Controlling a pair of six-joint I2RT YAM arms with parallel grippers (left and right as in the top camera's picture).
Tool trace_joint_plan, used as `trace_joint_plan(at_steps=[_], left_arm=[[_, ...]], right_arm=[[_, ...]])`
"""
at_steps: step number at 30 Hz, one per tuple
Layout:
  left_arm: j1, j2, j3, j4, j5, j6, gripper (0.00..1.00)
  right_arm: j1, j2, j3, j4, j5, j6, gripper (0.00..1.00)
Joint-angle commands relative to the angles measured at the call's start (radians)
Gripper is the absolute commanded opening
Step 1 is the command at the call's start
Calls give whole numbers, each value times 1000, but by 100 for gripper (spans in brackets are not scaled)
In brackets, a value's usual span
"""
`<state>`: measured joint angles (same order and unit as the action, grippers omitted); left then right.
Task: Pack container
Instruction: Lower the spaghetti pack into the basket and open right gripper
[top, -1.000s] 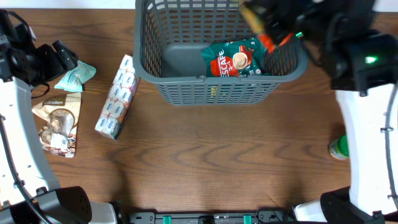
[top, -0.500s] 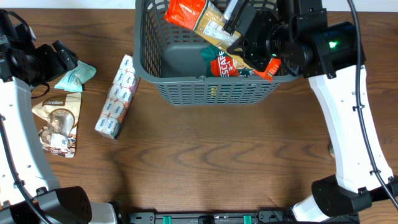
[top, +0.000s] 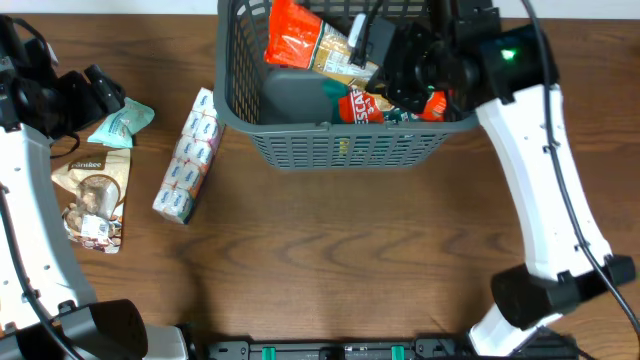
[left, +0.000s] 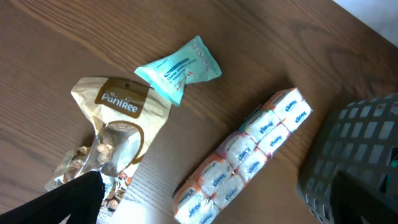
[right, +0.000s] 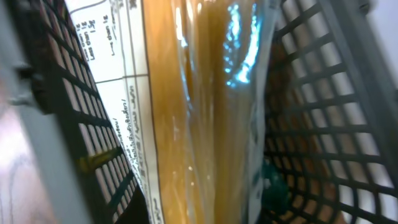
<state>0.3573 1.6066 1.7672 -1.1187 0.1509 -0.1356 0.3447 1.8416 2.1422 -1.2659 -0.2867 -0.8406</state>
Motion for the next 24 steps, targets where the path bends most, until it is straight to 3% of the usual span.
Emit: trace_joint_plan(at_steps=[1, 19, 20, 22, 24], left_arm=[[2, 1, 2, -2, 2, -12, 98], [2, 1, 2, -2, 2, -12, 99], [2, 1, 2, -2, 2, -12, 99], [2, 1, 2, -2, 2, -12, 99], [2, 1, 2, -2, 2, -12, 99]], right_arm=[[1, 18, 30, 4, -35, -29, 1], [0, 195, 29, -52, -62, -28, 3], [0, 194, 29, -53, -62, -28, 28], [0, 194, 29, -53, -62, -28, 60], [0, 194, 29, -51, -62, -19, 73]])
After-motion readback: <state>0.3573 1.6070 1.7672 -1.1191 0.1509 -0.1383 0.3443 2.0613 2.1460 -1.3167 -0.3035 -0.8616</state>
